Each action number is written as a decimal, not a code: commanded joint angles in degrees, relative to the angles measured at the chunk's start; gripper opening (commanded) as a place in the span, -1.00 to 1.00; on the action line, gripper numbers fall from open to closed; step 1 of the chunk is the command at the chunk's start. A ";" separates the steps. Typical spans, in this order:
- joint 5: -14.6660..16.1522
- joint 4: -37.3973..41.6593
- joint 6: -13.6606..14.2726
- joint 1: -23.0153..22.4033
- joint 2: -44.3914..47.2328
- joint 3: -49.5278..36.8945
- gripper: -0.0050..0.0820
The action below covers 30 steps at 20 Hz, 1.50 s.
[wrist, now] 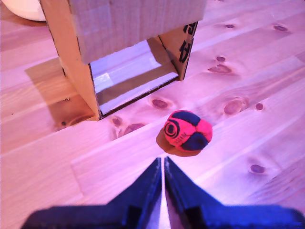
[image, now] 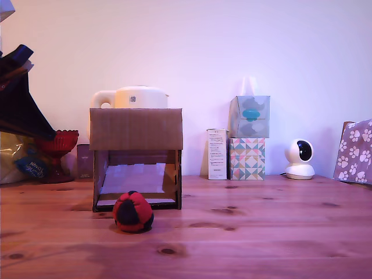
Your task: Drop the footbag into the cardboard dice tower
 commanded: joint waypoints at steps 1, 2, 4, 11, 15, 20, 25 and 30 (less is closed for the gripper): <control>0.37 0.92 -0.13 0.09 -0.44 -0.31 -0.93; 0.52 0.90 -0.13 0.09 -0.44 -0.31 -0.93; 0.52 0.90 -0.13 0.09 -0.44 -0.31 -0.93; 1.49 2.12 0.85 0.09 -0.44 -0.31 -0.93; 4.74 5.79 1.64 -0.90 -0.42 -0.46 -0.93; 5.01 12.00 0.76 -6.43 1.99 -2.58 -0.93; 4.46 16.92 0.79 -8.76 9.92 -2.58 -0.93; 4.52 18.97 1.49 -8.74 13.79 -2.56 -0.92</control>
